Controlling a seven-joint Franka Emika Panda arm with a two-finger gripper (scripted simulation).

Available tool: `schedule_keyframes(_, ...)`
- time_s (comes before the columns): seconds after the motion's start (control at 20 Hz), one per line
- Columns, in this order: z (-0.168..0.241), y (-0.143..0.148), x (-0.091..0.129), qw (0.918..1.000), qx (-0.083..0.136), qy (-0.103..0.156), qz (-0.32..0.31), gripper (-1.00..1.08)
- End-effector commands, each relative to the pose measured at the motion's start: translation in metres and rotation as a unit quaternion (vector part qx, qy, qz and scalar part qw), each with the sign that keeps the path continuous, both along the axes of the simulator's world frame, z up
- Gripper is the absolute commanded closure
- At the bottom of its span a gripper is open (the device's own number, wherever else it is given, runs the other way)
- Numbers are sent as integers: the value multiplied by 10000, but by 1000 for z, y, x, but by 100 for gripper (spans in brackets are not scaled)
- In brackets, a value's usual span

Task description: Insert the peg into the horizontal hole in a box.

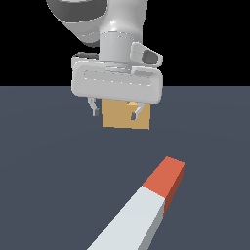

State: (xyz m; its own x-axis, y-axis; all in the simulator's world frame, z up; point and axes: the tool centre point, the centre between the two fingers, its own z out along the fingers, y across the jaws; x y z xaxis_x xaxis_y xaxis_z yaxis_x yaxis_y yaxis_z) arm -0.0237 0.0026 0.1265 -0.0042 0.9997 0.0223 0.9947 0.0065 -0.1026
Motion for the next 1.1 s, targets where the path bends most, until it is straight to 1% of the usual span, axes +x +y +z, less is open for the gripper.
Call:
schedule_keyframes(0.0,0,0,0,10000,0,0,0,-92)
schedule_keyframes(0.15,-1,-3,2,10000,-6,-8,-60,-92)
schedule_keyframes(0.3,-5,-12,7,9997,-23,-34,-243,-92)
schedule_keyframes(0.45,-11,-29,15,9984,-52,-77,-554,-92)
schedule_keyframes(0.6,-19,-53,25,9948,-92,-139,-1002,-92)
schedule_keyframes(0.75,-29,-87,34,9870,-143,-220,-1588,-92)
schedule_keyframes(1.05,-46,-151,40,9634,-229,-365,-2647,-92)
